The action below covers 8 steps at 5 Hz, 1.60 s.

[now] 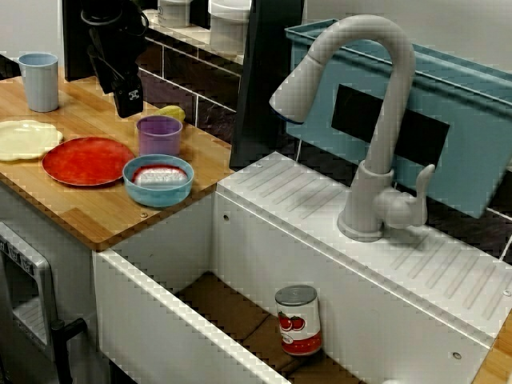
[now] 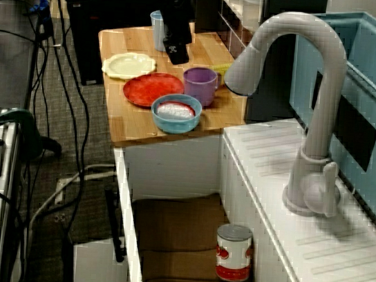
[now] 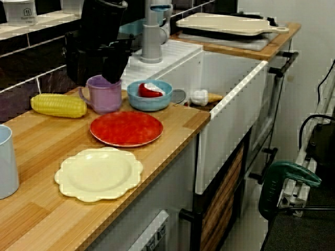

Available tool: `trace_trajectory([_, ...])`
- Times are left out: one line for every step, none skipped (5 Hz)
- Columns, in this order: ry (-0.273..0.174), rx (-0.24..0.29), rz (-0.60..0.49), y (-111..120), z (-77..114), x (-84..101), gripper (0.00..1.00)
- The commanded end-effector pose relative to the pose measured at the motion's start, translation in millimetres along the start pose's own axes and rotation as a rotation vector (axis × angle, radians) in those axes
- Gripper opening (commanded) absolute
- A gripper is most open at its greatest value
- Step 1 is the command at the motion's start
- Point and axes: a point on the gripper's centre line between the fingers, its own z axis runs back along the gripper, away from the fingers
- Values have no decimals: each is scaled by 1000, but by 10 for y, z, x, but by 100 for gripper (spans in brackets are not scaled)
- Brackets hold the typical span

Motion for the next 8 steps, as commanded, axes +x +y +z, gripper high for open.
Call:
trace_trajectory([-77,52,-102,-40,209,-125,100])
trace_trajectory([-67,62,-103,-115,185,-203,100])
trace_trajectory([-44,92,-76,-183,110,-271,100])
trace_trajectory([-38,134,-15,-204,67,-280,0])
trace_trajectory([-34,145,-2,-203,-12,-236,0])
trace_trajectory([-29,165,-6,-238,-124,-240,0])
trace_trajectory([-30,178,-13,-272,-184,-265,0])
trace_trajectory([-23,183,-24,-320,-230,-295,0])
